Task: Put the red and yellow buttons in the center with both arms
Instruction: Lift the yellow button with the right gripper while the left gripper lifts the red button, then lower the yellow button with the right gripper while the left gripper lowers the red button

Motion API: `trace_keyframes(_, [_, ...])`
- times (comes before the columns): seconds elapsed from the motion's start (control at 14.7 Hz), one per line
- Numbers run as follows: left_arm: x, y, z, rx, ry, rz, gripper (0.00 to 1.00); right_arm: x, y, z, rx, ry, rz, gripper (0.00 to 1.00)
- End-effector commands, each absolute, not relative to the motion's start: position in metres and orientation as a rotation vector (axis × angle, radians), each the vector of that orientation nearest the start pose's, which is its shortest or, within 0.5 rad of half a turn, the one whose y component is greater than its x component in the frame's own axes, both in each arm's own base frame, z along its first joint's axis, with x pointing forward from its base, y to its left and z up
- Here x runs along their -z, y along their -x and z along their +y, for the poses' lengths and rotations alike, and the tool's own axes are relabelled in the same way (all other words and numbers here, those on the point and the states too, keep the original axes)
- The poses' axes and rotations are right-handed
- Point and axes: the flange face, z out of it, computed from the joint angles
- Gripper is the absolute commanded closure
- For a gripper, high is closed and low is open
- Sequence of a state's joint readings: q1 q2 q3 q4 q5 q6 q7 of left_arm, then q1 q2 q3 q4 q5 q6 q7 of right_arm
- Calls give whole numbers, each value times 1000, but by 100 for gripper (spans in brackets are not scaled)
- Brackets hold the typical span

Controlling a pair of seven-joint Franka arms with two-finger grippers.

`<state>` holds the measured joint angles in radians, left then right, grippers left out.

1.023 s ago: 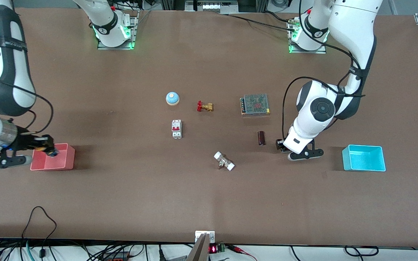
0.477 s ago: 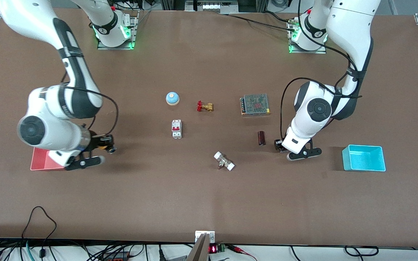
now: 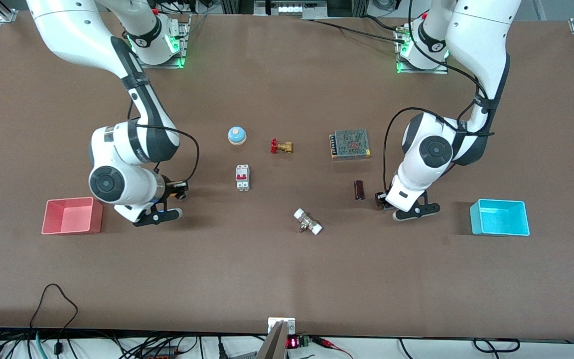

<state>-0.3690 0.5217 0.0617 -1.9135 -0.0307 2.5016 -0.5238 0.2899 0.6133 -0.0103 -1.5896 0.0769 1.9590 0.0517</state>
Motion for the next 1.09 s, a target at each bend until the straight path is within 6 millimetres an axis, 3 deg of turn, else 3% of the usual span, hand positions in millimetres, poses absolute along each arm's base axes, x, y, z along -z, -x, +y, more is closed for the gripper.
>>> trace_keyframes(0.0, [-226,-602,-199,117,3139,-368,99,-240,-637,193,-413,3095,-277,60])
trace_keyframes(0.2, [-226,-601,-204,102,3158,-391,99,-223,-634,197,-425,3097,-287,60])
trace_keyframes(0.41, [-223,-600,-204,95,3157,-391,99,-219,-633,201,-420,3097,-296,58])
trace_keyframes(0.48, [-223,-600,-204,95,3157,-391,99,-219,-632,203,-421,3095,-297,45])
trace_keyframes(0.55, [-224,-601,-204,97,3157,-391,93,-217,-633,202,-423,3102,-257,29])
trace_keyframes(0.61, [-223,-601,-204,94,3157,-395,71,-217,-632,203,-426,3112,-209,12])
trace_keyframes(0.68, [-223,-601,-204,94,3157,-395,34,-217,-632,204,-426,3116,-185,0])
trace_keyframes(0.75, [-223,-601,-204,96,3158,-395,0,-218,-631,208,-427,3118,-183,0])
trace_keyframes(0.95, [-224,-602,-204,96,3157,-398,0,-231,-635,209,-403,3115,-136,0])
trace_keyframes(1.02, [-224,-602,-203,96,3157,-398,0,-250,-640,208,-356,3119,-78,0])
